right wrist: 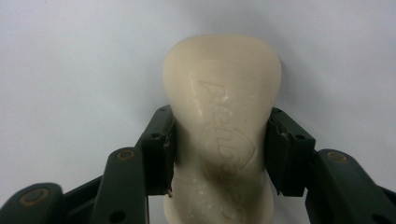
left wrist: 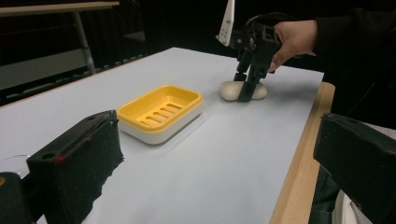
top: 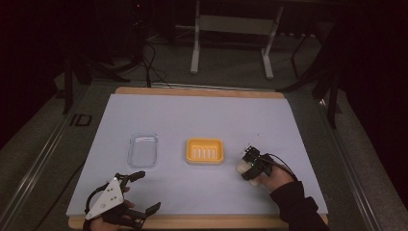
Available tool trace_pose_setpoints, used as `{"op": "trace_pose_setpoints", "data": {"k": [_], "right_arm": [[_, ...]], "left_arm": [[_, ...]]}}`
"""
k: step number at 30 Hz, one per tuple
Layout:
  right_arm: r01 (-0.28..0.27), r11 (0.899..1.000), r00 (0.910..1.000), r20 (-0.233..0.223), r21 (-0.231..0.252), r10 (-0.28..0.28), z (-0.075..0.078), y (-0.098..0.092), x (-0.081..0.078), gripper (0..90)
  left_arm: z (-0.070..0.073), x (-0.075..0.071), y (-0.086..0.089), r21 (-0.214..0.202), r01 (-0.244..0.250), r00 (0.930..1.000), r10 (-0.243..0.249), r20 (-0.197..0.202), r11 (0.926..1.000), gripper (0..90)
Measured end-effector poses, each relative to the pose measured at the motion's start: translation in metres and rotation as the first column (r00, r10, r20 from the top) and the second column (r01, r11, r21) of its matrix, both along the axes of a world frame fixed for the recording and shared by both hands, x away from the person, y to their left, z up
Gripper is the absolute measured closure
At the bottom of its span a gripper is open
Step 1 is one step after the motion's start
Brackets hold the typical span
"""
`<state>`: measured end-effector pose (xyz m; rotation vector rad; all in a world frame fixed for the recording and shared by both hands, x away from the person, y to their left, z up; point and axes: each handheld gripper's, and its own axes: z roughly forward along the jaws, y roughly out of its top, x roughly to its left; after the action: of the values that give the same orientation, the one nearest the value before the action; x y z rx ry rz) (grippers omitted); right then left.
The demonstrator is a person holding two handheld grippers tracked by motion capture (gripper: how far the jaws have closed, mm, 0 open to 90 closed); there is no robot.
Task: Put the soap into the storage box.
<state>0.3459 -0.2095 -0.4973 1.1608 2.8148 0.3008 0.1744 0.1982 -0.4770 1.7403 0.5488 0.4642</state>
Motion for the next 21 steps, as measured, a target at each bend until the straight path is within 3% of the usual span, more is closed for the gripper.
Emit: {"op": "trace_pose_setpoints", "data": {"k": [21], "right_arm": [[-0.065, 0.998, 0.9956, 0.067, -0.006, 0.065, 0.033, -0.002, 0.012, 49.9]], "left_arm": [[0.000, 0.001, 0.000, 0.000, -0.001, 1.0000, 0.001, -0.004, 1.0000, 1.1]]}}
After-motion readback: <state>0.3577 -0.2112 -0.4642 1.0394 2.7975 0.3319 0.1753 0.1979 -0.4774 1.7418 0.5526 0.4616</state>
